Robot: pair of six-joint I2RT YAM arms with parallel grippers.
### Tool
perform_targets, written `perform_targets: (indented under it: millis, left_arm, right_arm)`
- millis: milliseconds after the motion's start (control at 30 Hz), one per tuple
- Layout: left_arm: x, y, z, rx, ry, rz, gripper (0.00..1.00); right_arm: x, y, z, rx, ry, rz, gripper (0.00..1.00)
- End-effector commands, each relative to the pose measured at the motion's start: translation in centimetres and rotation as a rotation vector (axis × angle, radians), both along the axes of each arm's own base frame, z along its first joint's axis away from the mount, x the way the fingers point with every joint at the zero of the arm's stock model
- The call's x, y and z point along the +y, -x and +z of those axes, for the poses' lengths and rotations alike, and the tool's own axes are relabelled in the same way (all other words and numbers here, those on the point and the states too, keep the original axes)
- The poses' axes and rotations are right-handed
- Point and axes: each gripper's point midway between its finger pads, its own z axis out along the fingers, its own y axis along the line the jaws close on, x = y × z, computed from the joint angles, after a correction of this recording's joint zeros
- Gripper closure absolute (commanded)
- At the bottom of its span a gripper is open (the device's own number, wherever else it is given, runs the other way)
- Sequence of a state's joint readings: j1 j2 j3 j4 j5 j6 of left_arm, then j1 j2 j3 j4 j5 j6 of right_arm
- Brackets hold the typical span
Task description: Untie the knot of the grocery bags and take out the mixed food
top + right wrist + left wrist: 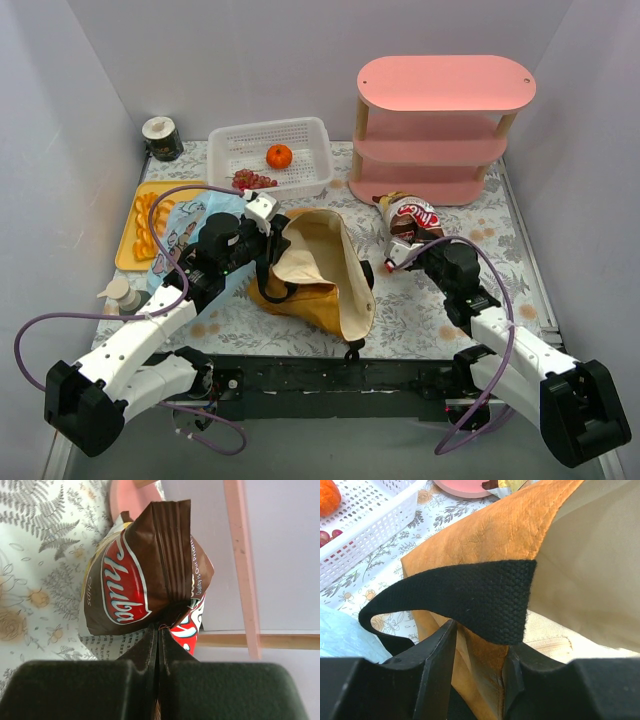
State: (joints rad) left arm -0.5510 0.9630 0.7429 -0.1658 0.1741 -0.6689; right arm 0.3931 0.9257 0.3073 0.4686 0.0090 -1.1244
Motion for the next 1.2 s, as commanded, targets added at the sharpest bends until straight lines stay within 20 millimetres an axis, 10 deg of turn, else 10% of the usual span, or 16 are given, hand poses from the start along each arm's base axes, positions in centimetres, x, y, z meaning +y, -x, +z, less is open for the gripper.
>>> perform_targets:
  millis: [0,167,433,700,1167]
  left_arm:
    - [0.0,0.6,-0.6,0.016,-0.018,-0.019,0.65]
    - [-0.1,0.8,-1.1,0.030,-0.019,-0.028,0.64]
    - [0.0,0.5,-1.3,0.021,-0.026,-0.022,0.64]
    - [-0.2,0.8,-2.0,0.036,-0.021,-0.036,0.64]
    - [0.2,0.0,-2.2,0.035,-0.095,-0.027,0.63]
  right_arm:
    - [0.2,1.0,-1.0,0.046,0.016,0.033,0.99]
    - [1.3,4.3,-4.8,0.273,0.084,0.162,0.96]
    - [4.0,13.1,-3.1,0.805,-0.162,0.275,0.17]
    - [3.8,9.2,2.8,0.709,-0.536,-0.005,0.11]
    - [4.7,3.0,3.0,0.779,-0.802,-0.118,0.20]
